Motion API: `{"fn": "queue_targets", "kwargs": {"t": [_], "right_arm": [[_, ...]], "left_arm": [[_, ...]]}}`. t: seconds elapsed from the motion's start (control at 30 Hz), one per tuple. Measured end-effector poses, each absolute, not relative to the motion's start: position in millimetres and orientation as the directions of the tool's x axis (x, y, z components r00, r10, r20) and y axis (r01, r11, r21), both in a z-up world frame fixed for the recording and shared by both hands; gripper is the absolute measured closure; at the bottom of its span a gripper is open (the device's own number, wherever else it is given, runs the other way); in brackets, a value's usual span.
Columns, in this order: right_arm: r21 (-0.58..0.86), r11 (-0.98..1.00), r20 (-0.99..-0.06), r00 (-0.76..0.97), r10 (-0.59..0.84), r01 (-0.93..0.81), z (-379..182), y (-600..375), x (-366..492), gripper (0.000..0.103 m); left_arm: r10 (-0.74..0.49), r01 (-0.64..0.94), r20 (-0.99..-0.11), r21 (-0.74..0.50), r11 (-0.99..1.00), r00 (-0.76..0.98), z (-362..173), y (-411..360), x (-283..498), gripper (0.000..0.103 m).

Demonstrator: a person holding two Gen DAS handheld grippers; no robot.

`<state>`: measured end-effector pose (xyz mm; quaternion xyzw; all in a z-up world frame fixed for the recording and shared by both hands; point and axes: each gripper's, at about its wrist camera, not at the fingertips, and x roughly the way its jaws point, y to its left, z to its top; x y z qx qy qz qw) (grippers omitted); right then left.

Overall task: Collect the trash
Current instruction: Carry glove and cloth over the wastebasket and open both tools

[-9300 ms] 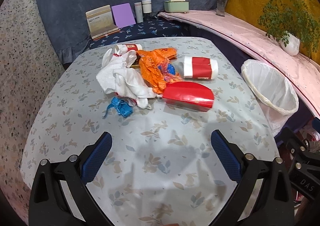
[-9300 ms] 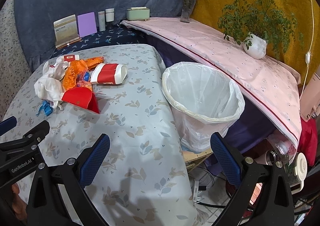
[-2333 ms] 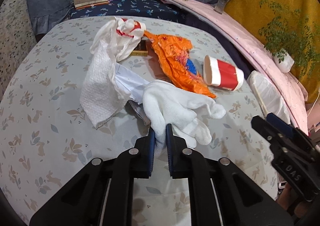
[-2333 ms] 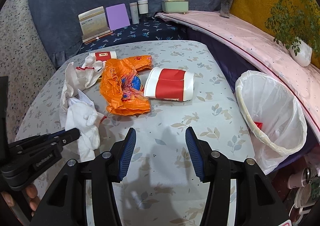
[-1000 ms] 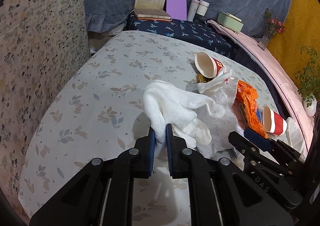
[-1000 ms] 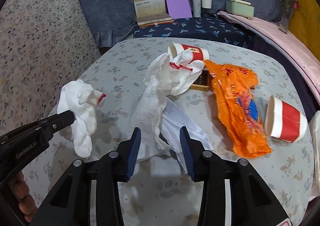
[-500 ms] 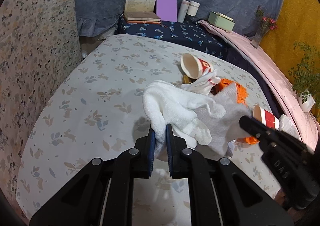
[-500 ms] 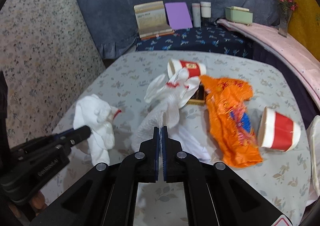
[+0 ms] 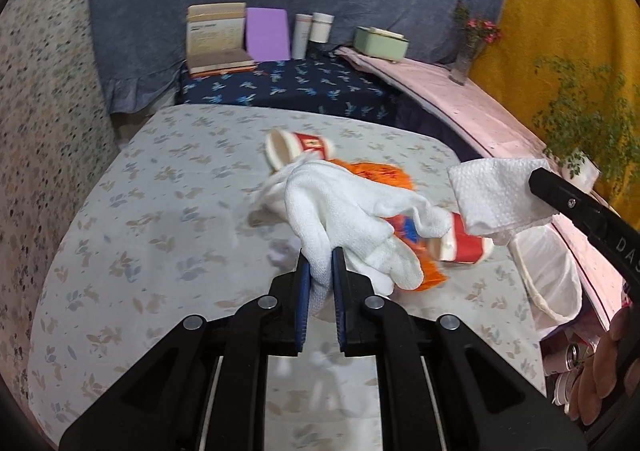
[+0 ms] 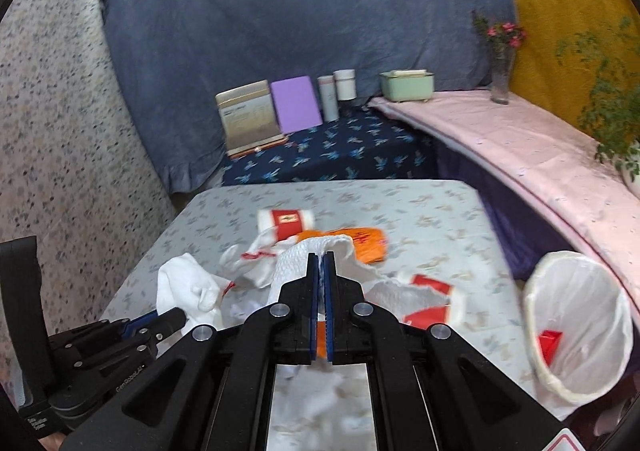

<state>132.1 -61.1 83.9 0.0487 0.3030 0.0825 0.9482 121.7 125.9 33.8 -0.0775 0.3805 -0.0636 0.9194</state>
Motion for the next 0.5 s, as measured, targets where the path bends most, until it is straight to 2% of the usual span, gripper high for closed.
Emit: {"fn": "queue_targets", "kwargs": {"t": [0.5], "right_arm": [[0.113,0.985,-0.571,0.82,-0.042,0.129,77.5,-209.4,106.4,0.1]], "left_arm": [[-0.396,0.336,-0.665,-0.225,0.914,0.633,52.6,-39.1,142.0,0.093]]}}
